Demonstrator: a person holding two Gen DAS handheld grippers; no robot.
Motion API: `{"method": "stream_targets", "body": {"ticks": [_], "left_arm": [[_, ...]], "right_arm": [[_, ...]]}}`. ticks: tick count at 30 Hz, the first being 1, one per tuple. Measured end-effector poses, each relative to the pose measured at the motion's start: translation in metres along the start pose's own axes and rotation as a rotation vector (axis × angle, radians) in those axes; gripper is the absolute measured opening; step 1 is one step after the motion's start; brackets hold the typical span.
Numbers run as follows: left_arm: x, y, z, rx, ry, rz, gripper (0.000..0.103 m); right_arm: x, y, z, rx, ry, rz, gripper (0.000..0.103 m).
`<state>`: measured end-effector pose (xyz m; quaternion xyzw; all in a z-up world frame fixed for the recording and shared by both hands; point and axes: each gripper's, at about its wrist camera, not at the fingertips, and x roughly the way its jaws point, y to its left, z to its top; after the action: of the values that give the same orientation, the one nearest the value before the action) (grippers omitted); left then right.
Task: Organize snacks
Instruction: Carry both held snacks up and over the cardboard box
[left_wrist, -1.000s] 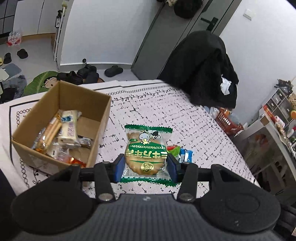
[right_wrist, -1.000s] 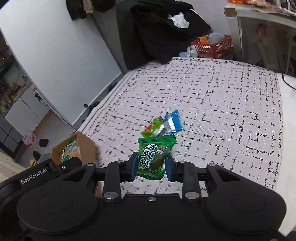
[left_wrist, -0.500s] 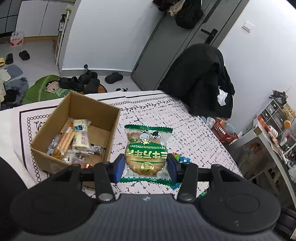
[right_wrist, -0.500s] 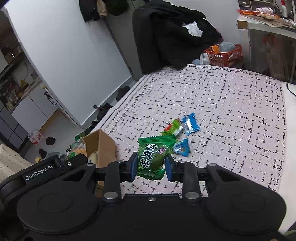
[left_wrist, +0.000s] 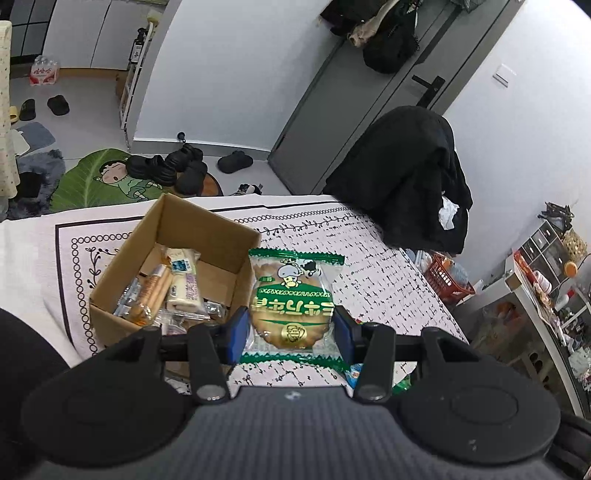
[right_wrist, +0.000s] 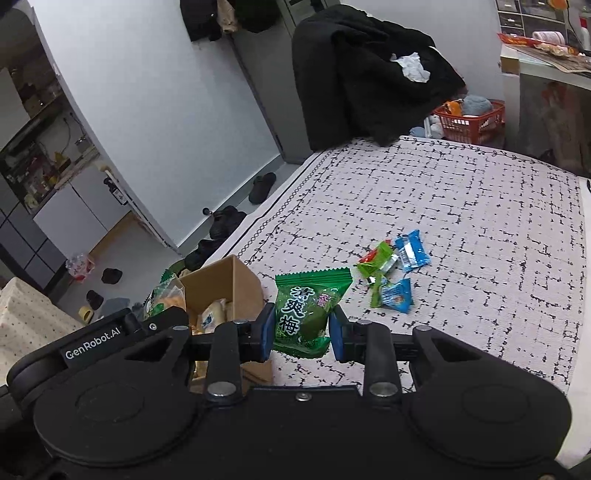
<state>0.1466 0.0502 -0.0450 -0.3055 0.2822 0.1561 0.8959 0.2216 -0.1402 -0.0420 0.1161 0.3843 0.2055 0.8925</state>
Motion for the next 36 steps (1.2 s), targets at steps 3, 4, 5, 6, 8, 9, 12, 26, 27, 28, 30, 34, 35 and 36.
{"method": "stream_targets", "body": {"ticks": [3, 4, 5, 6, 8, 9, 12, 26, 27, 28, 30, 34, 35, 36], "left_arm": [[-0.001, 0.007, 0.004, -0.013, -0.003, 0.003, 0.047], [-0.001, 0.009, 0.005, -0.018, -0.004, 0.004, 0.047], [-0.001, 0.012, 0.006, -0.024, -0.005, 0.005, 0.047], [-0.001, 0.015, 0.008, -0.030, -0.006, 0.007, 0.047], [-0.001, 0.020, 0.011, -0.042, -0.009, 0.011, 0.047], [-0.001, 0.023, 0.013, -0.047, -0.010, 0.014, 0.047], [0.001, 0.032, 0.017, -0.062, -0.010, 0.022, 0.047], [0.020, 0.069, 0.032, -0.125, 0.010, 0.061, 0.047], [0.022, 0.071, 0.033, -0.129, 0.012, 0.063, 0.047], [0.024, 0.073, 0.033, -0.133, 0.016, 0.066, 0.047], [0.029, 0.076, 0.034, -0.141, 0.022, 0.072, 0.047], [0.038, 0.082, 0.034, -0.155, 0.037, 0.081, 0.047], [0.040, 0.084, 0.034, -0.158, 0.041, 0.085, 0.047], [0.043, 0.086, 0.034, -0.163, 0.046, 0.089, 0.047]], "right_arm": [[0.002, 0.007, 0.000, -0.008, 0.003, 0.004, 0.030], [0.003, 0.010, 0.000, -0.012, 0.004, 0.004, 0.030], [0.003, 0.013, 0.000, -0.016, 0.005, 0.005, 0.030], [0.005, 0.016, 0.000, -0.020, 0.006, 0.008, 0.030], [0.007, 0.023, 0.000, -0.028, 0.008, 0.012, 0.030], [0.008, 0.025, 0.001, -0.032, 0.009, 0.014, 0.030], [0.013, 0.034, 0.001, -0.040, 0.013, 0.021, 0.030], [0.043, 0.067, 0.003, -0.072, 0.054, 0.044, 0.030], [0.045, 0.068, 0.003, -0.074, 0.057, 0.046, 0.030], [0.048, 0.070, 0.003, -0.076, 0.062, 0.047, 0.030], [0.053, 0.073, 0.003, -0.079, 0.070, 0.050, 0.030], [0.064, 0.077, 0.004, -0.084, 0.087, 0.052, 0.030], [0.066, 0.078, 0.004, -0.084, 0.092, 0.052, 0.030], [0.069, 0.079, 0.005, -0.083, 0.096, 0.053, 0.030]]}}
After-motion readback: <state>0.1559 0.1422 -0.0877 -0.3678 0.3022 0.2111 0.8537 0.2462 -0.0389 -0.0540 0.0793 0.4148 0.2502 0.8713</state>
